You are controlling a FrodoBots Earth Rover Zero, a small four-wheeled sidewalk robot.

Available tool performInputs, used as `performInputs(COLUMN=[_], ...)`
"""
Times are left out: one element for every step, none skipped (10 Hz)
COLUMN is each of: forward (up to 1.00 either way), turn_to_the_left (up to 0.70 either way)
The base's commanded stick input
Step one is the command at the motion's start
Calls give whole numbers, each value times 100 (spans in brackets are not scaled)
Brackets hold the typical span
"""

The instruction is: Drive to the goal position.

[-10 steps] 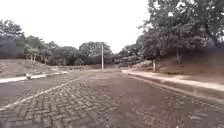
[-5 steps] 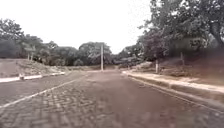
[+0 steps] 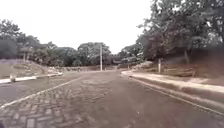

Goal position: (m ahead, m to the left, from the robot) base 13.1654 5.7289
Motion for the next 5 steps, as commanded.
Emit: performInputs(forward=[100, 100, 100, 100, 100], turn_to_the_left=[0, 0, 0, 0, 0])
